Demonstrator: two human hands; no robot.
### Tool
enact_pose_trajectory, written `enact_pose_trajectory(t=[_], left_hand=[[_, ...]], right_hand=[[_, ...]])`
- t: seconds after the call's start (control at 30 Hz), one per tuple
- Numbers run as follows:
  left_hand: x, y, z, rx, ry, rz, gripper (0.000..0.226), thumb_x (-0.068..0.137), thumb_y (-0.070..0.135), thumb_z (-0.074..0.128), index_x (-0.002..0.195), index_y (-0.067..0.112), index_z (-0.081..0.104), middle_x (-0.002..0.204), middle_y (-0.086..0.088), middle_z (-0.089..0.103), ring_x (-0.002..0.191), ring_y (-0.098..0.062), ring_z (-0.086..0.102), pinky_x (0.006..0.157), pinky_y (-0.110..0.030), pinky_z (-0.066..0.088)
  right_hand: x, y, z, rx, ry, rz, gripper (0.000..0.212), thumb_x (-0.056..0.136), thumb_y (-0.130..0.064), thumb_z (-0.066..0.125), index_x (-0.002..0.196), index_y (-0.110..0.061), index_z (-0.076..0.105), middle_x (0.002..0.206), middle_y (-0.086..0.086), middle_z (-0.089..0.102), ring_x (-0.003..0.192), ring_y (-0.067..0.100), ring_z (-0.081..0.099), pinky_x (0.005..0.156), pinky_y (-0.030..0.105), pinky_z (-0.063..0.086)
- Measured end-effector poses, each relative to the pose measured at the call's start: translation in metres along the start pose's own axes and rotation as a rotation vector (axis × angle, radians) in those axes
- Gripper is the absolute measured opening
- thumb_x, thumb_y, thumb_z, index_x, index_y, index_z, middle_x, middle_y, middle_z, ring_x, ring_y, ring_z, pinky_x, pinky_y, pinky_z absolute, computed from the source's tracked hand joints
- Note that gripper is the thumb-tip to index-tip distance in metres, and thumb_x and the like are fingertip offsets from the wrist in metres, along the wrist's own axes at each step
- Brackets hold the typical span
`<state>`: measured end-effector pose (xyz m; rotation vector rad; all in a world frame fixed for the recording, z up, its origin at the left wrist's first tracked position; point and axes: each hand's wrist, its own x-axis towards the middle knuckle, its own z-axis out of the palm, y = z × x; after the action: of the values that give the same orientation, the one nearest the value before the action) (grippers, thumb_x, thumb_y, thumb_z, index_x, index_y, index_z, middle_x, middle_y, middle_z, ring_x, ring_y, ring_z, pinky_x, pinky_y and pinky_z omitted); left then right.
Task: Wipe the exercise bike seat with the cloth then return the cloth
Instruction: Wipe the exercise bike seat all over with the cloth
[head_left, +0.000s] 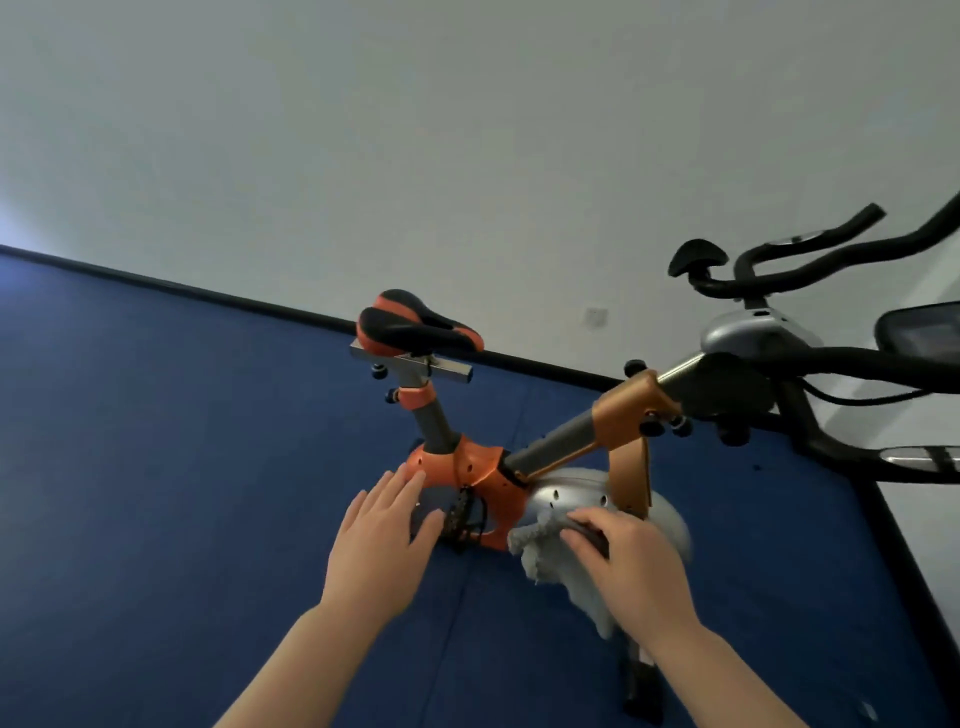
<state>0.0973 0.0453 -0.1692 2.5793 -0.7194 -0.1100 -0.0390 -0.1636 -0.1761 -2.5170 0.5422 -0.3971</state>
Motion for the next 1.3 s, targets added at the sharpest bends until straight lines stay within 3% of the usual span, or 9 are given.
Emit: enact_pose_trajectory(t=[0.3, 0.4, 0.9, 1.07, 1.3], left_hand=[[0.039, -0.093, -0.044, 0.003, -0.052, -0.039, 0.058, 0.096, 0.048, 0.03, 0.149, 0.027, 0.016, 0.158, 0.008, 0.01, 0.145, -0.008, 0.005, 0.118, -0.029, 0.004], [0.056, -0.105, -0.05, -0.04, -0.05, -0.053, 0.058, 0.096, 0.047, 0.031, 0.149, 0.027, 0.016, 0.158, 0.008, 0.009, 0.145, -0.008, 0.005, 0.118, -0.029, 0.004], [0.214, -0.148, -0.078, -0.004, 0.005, -0.059, 0.056, 0.097, 0.047, 0.03, 0.148, 0.029, 0.016, 0.158, 0.009, 0.009, 0.144, -0.007, 0.004, 0.117, -0.026, 0.002], [0.258, -0.153, -0.068, -0.042, -0.014, -0.029, 0.056, 0.096, 0.046, 0.032, 0.148, 0.029, 0.019, 0.157, 0.009, 0.012, 0.144, -0.006, 0.006, 0.116, -0.025, 0.002], [0.325, -0.172, -0.059, -0.099, -0.09, -0.006, 0.054, 0.097, 0.045, 0.033, 0.147, 0.031, 0.018, 0.157, 0.009, 0.014, 0.144, -0.008, 0.009, 0.117, -0.028, 0.004]], right_hand=[[0.062, -0.095, 0.064, -0.004, 0.034, -0.028, 0.012, 0.09, -0.033, 0.064, 0.101, -0.03, 0.07, 0.087, -0.012, 0.072, 0.081, 0.005, 0.065, 0.071, 0.021, 0.051], [0.087, -0.111, 0.077, -0.016, 0.014, -0.035, 0.014, 0.091, -0.035, 0.061, 0.101, -0.03, 0.068, 0.086, -0.011, 0.072, 0.08, 0.006, 0.065, 0.073, 0.029, 0.055], [0.248, -0.131, 0.124, 0.097, 0.03, -0.055, 0.012, 0.089, -0.038, 0.063, 0.098, -0.035, 0.07, 0.086, -0.015, 0.072, 0.082, 0.007, 0.065, 0.07, 0.032, 0.054], [0.296, -0.135, 0.13, 0.151, 0.091, -0.024, 0.011, 0.088, -0.031, 0.067, 0.097, -0.028, 0.073, 0.083, -0.012, 0.074, 0.078, 0.007, 0.067, 0.068, 0.033, 0.056], [0.341, -0.127, 0.141, 0.157, 0.161, 0.126, 0.01, 0.088, -0.031, 0.068, 0.096, -0.028, 0.073, 0.083, -0.015, 0.071, 0.08, 0.002, 0.066, 0.068, 0.018, 0.051]])
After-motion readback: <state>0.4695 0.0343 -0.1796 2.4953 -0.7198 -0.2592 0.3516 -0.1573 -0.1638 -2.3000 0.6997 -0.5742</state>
